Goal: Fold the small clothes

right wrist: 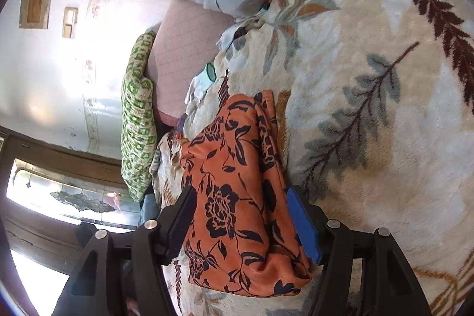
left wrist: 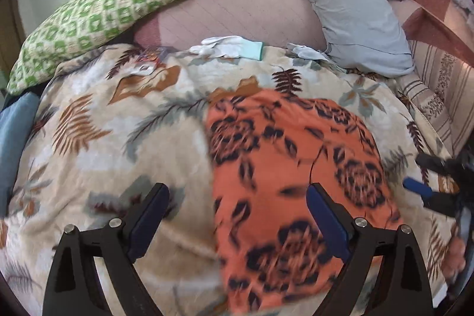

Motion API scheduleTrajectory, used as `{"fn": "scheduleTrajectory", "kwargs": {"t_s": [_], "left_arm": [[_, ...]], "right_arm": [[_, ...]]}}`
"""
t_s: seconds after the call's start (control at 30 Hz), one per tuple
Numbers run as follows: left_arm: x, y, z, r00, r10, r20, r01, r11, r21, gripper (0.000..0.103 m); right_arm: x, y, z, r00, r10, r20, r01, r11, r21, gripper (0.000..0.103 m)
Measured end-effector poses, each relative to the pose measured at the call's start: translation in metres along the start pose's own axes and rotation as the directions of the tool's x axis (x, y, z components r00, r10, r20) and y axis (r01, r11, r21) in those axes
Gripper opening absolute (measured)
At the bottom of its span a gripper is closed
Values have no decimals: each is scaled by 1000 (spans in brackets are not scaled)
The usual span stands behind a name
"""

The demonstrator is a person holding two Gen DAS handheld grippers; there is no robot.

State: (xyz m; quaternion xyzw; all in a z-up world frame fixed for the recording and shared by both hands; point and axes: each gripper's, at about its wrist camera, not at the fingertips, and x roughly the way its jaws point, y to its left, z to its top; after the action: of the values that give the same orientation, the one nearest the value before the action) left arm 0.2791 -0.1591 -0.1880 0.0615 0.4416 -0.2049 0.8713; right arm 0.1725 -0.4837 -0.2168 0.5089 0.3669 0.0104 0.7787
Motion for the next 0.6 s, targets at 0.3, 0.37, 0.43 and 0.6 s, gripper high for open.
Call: {"fn": "scheduleTrajectory", "kwargs": {"t_s": [0.3,0.37,0.43,0.6], "left_arm": [[-31,41,-31,998,-30,59,35,995,-90,94],[-28,45,-31,997,-36,69,42,995,-96,94],[-22,49,-29,996,-53,71,59,994,-94,94],[-1,55,-27,995,-82,63,89,989,-119,94]], "right_arm": [[15,22,-21,997,-71,18,72,994,-85,69],[17,26,-24,995,-99,29,101,989,-108,70],[18,29,-25,991,-125,46,130,982,-136,70],[22,32,-18,988,-135,70,144,979,-146,76]]}}
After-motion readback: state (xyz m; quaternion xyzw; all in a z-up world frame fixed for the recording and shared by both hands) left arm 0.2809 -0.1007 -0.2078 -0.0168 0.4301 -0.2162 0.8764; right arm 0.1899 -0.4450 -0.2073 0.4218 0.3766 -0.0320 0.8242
